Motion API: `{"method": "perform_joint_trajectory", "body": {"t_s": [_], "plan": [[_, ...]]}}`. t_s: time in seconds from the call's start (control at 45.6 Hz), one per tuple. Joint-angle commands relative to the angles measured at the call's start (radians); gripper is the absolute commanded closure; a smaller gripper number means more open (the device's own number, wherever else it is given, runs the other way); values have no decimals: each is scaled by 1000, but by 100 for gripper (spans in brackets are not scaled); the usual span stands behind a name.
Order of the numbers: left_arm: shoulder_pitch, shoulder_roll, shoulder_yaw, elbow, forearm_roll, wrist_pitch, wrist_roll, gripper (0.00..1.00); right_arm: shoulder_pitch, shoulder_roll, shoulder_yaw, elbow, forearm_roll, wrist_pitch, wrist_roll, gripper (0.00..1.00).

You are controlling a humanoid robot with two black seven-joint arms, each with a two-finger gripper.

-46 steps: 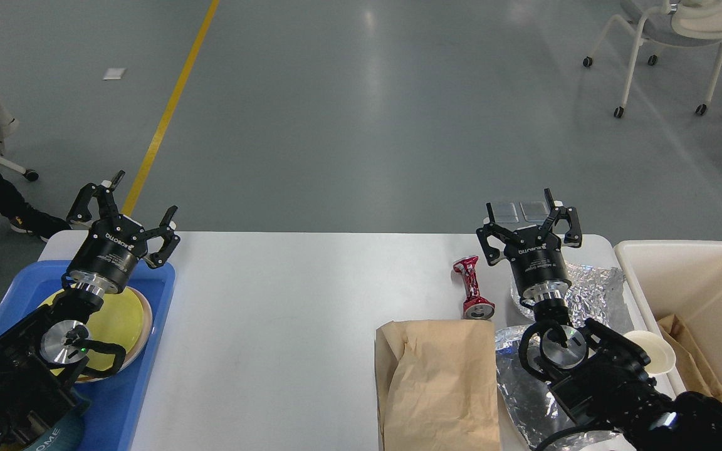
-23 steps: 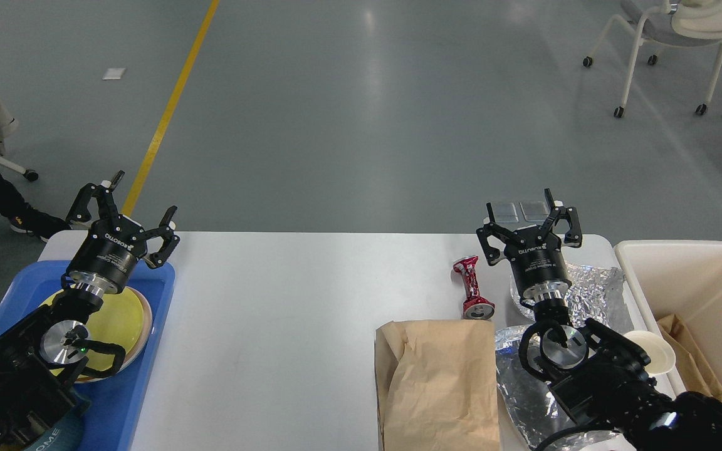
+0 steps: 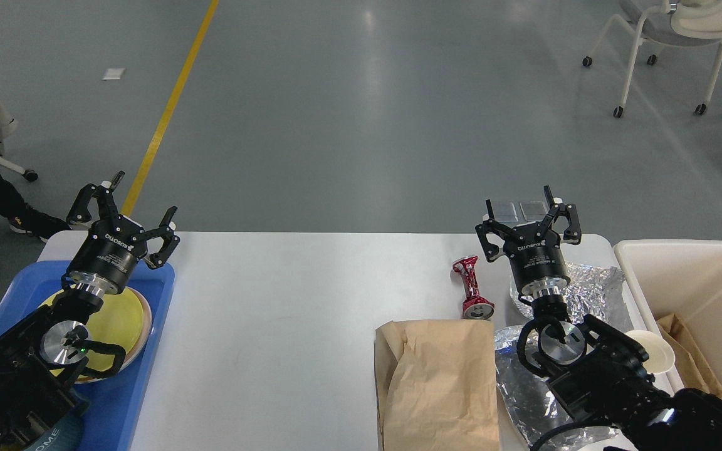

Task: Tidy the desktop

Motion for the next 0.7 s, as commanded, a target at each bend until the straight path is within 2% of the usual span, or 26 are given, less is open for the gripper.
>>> {"method": "perform_joint_trajectory", "body": {"t_s": [0.0, 0.373, 0.461, 0.68], "plan": [[-1, -1, 0, 0, 0, 0, 0, 0, 66, -4, 2, 44, 0, 3, -1, 0], [-1, -1, 0, 0, 0, 0, 0, 0, 338, -199, 59, 64, 3, -1, -3, 0], [0, -1, 0, 0, 0, 0, 0, 0, 377, -207, 125, 84, 9, -3, -1, 0], [-1, 1, 0, 0, 0, 0, 0, 0, 407, -237, 59, 87, -5, -6, -3, 0]]}}
